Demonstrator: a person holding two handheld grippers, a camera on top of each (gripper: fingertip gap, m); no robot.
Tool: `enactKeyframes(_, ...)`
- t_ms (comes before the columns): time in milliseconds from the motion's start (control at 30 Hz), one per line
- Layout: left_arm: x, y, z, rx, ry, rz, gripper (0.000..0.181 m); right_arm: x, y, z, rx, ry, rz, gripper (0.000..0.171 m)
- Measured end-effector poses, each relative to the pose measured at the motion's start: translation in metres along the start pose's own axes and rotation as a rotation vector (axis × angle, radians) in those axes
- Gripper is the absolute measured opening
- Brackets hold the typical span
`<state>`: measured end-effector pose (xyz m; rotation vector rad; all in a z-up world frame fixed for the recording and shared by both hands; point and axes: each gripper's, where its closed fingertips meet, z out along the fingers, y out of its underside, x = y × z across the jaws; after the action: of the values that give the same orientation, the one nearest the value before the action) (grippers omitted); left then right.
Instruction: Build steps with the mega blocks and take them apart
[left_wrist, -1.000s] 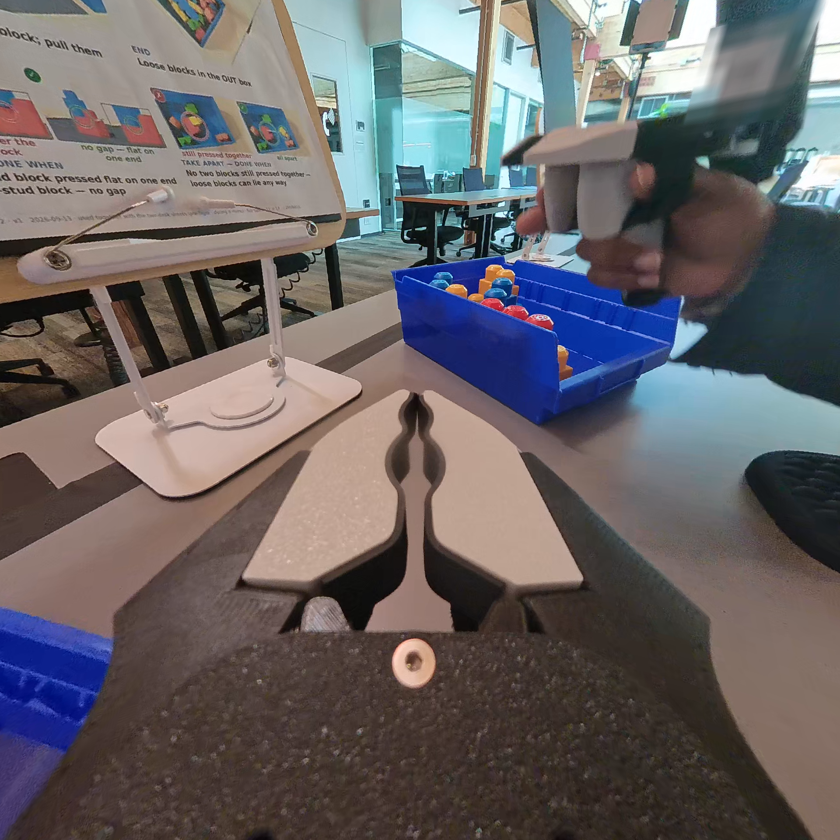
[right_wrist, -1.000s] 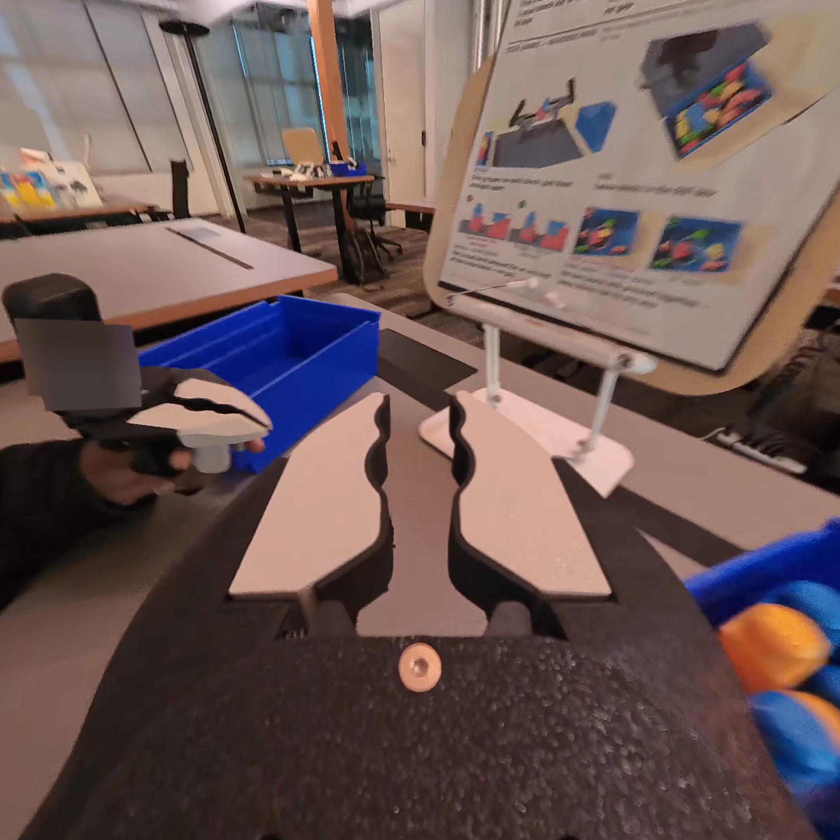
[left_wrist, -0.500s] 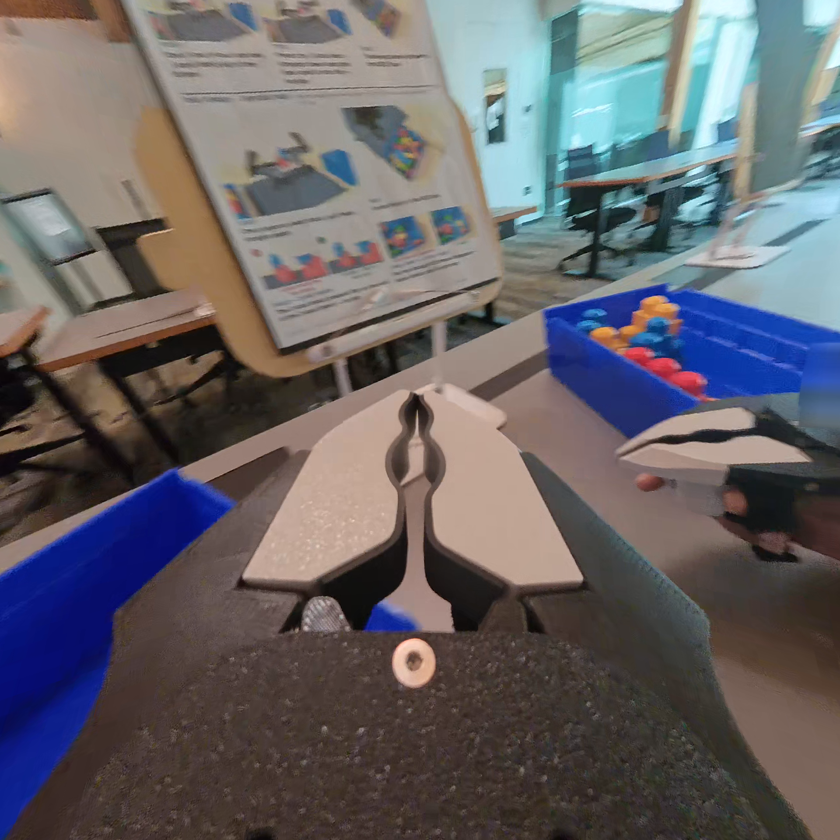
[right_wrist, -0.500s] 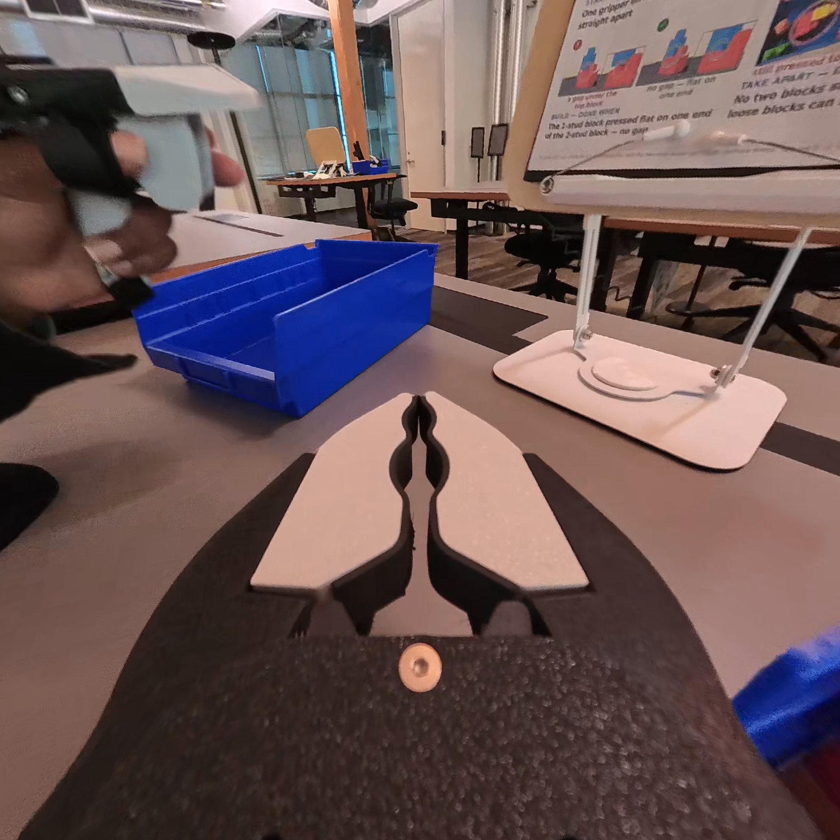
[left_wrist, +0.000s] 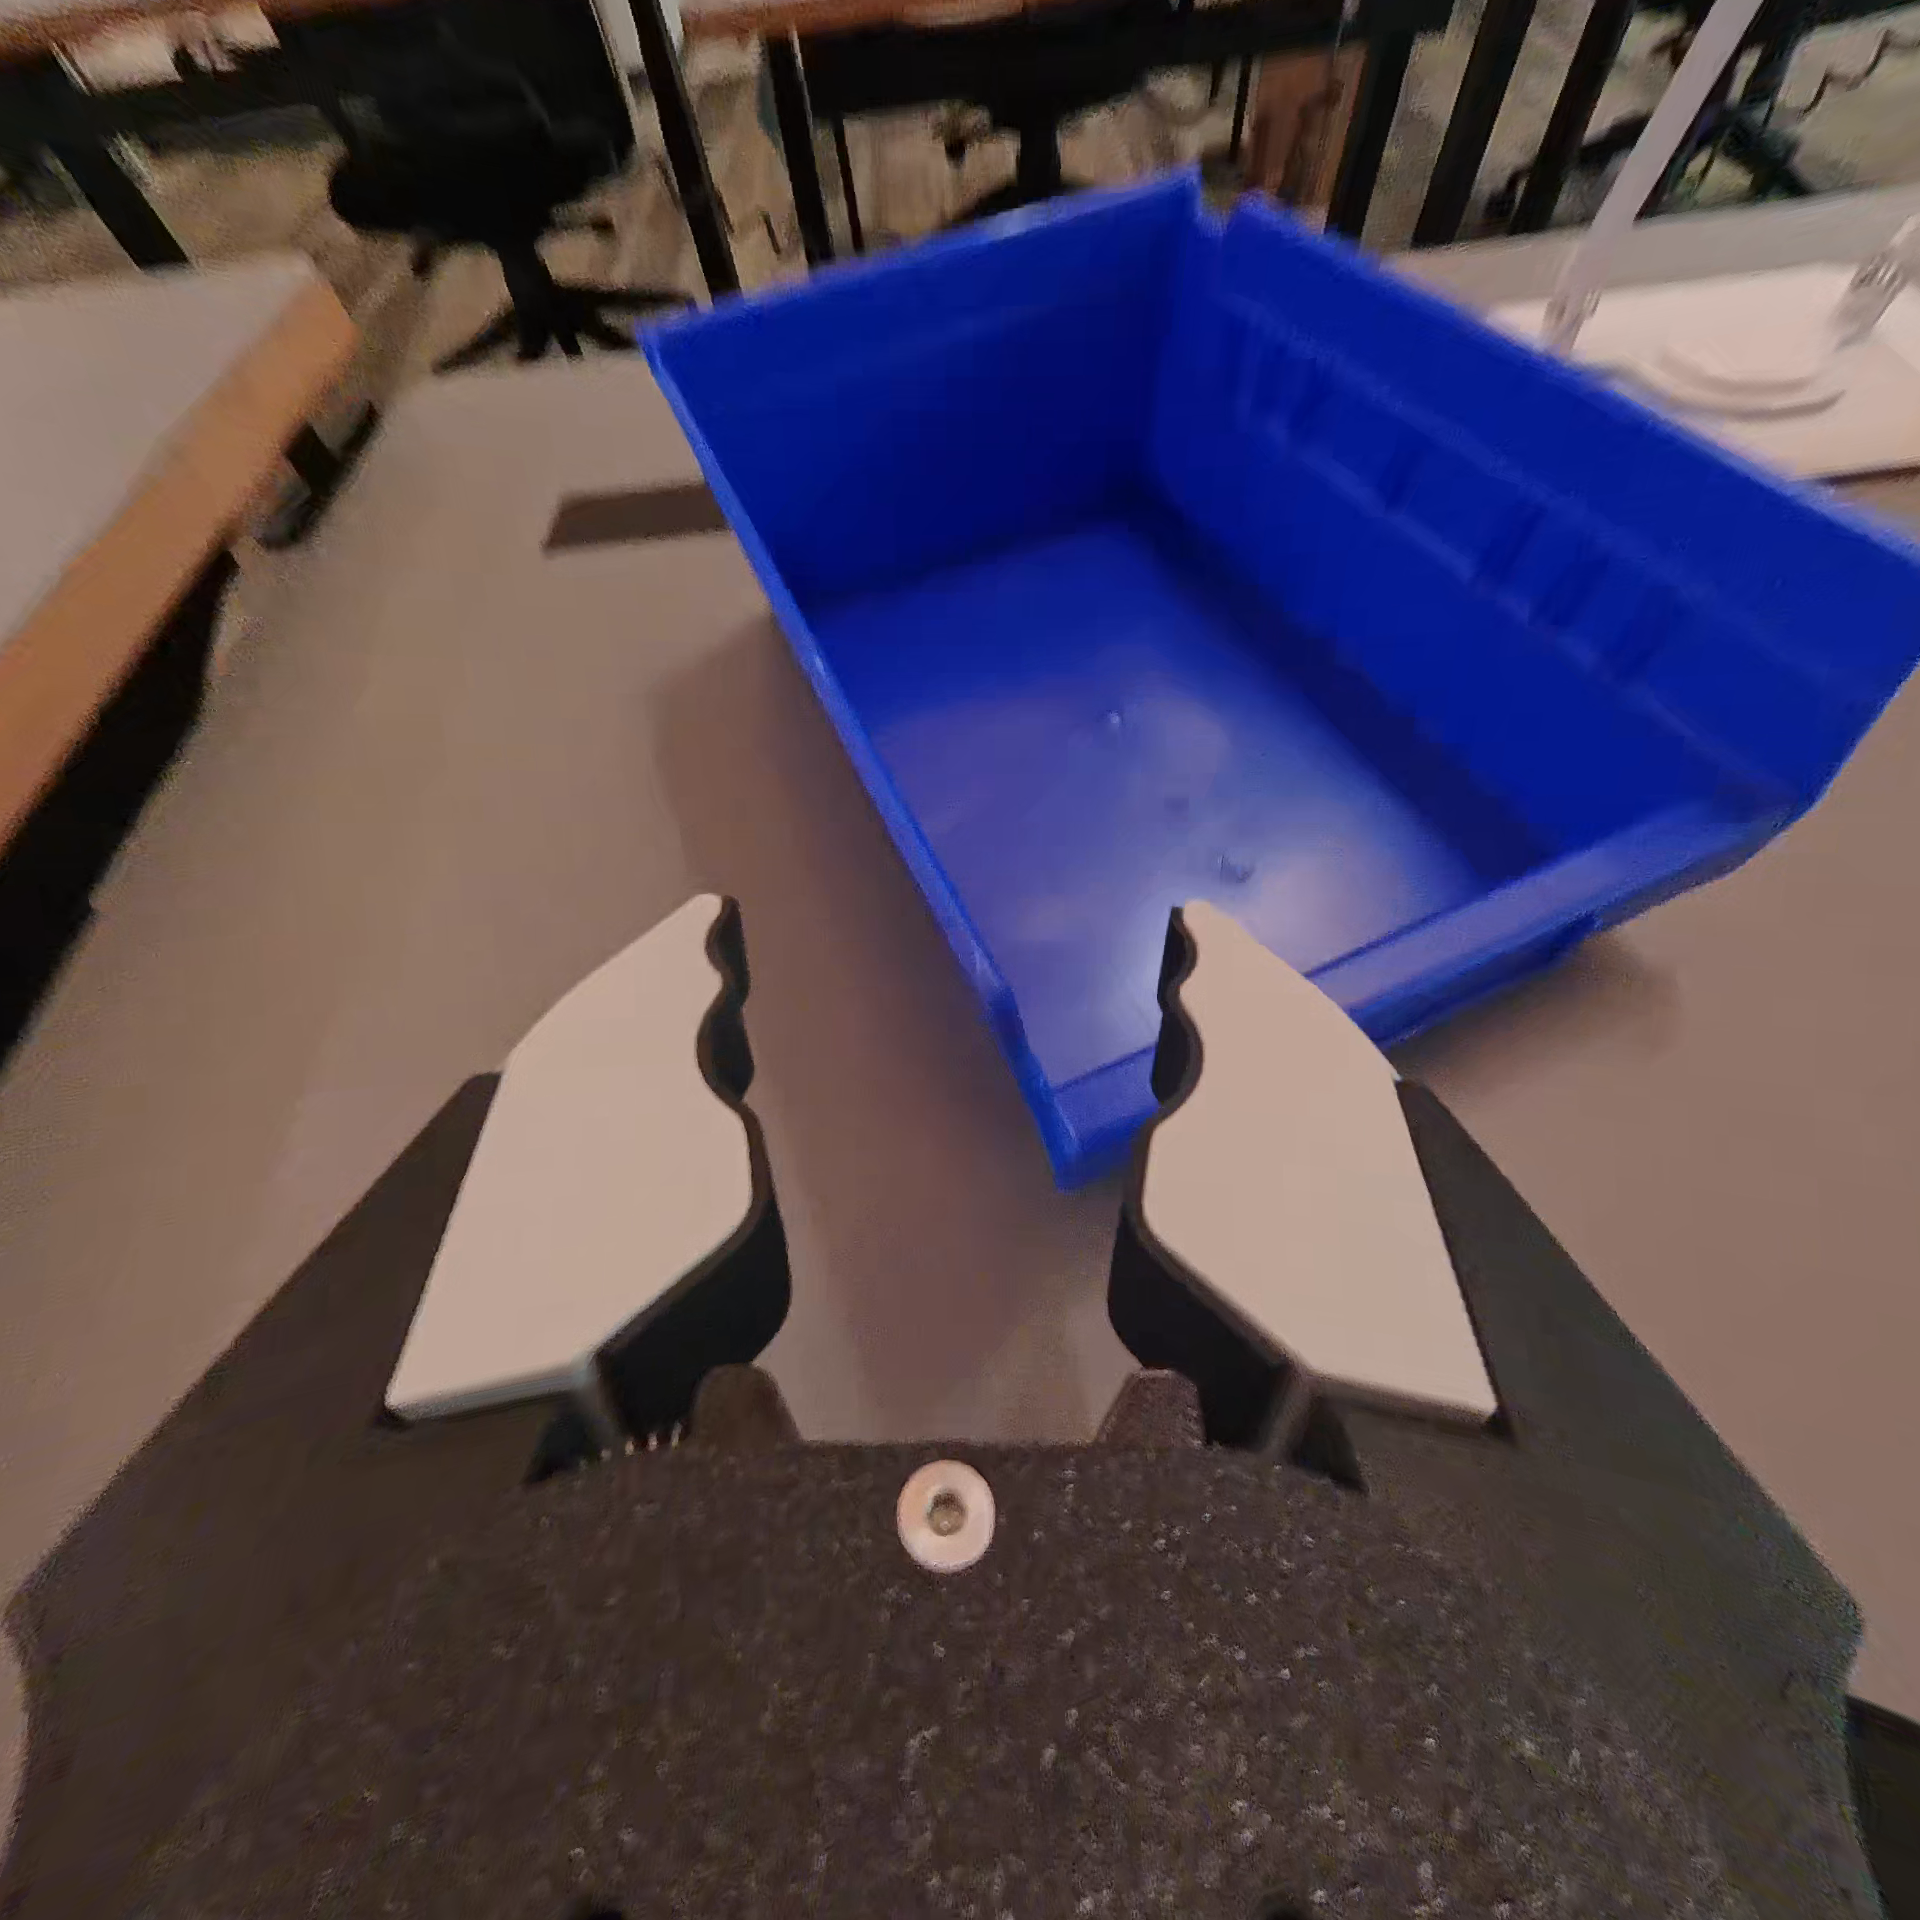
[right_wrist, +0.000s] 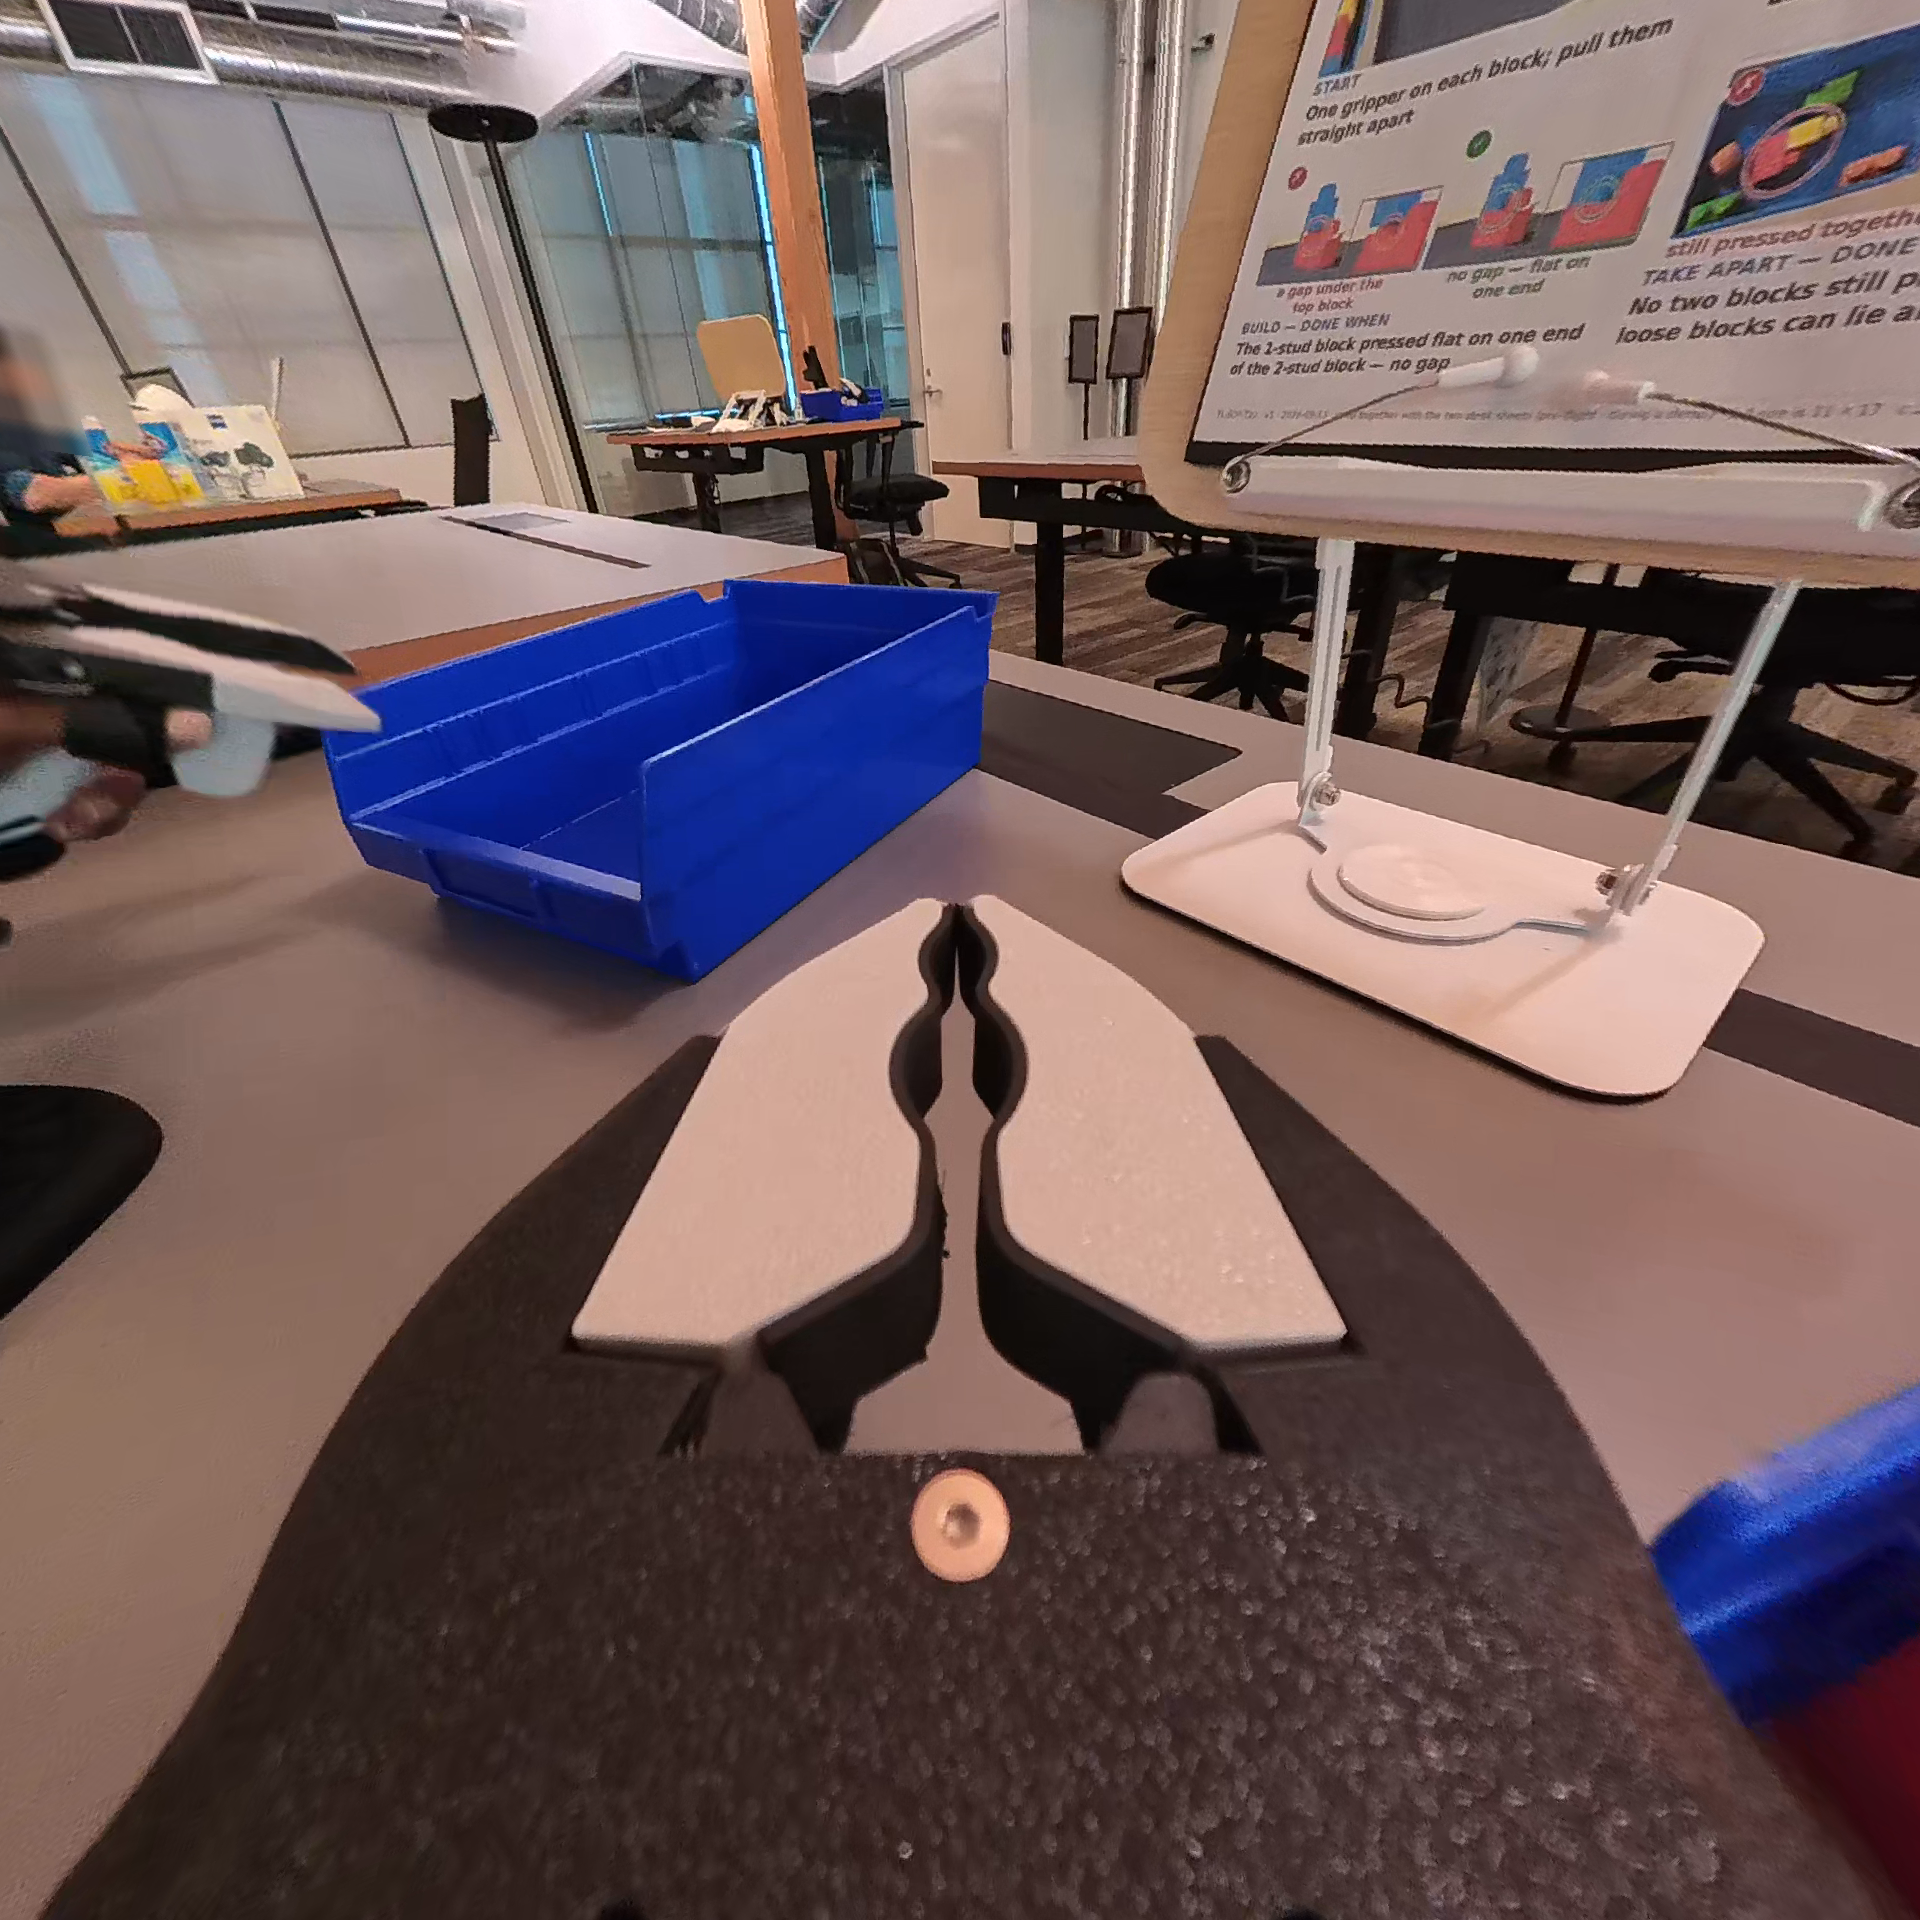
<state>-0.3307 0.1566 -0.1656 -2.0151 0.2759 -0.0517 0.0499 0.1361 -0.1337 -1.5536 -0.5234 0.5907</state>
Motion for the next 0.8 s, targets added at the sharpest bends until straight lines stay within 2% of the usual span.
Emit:
enactKeyframes(67, 0.006, 0.016, 0.013, -0.049, 0.026, -0.015, 0.067, -0.001, 0.003, 0.0, -0.013, 0.003, -0.005, 0.0)
enactKeyframes(133, 0.016, 0.02, 0.023, -0.082, 0.077, -0.016, 0.041, 0.0, 0.005, -0.001, -0.022, 0.011, -0.014, 0.0)
enactKeyframes(200, 0.007, 0.021, 0.031, -0.105, -0.002, 0.053, 0.021, 0.001, 0.004, -0.003, -0.021, 0.018, -0.016, 0.0)
enactKeyframes(333, 0.007, 0.022, 0.029, -0.128, -0.007, -0.012, 0.012, 0.005, -0.001, -0.007, 0.001, 0.03, -0.005, 0.0)
enactKeyframes(500, 0.028, 0.034, 0.002, -0.144, 0.018, -0.018, 0.007, 0.008, -0.005, -0.007, 0.013, 0.035, 0.005, 0.0)
enactKeyframes(667, 0.087, 0.036, -0.018, -0.126, 0.061, 0.019, 0.006, 0.008, -0.004, -0.008, 0.012, 0.046, 0.003, 0.0)
enactKeyframes(800, 0.137, 0.03, -0.013, -0.113, 0.088, 0.06, 0.006, 0.012, -0.008, -0.012, 0.031, 0.067, 0.014, 0.0)
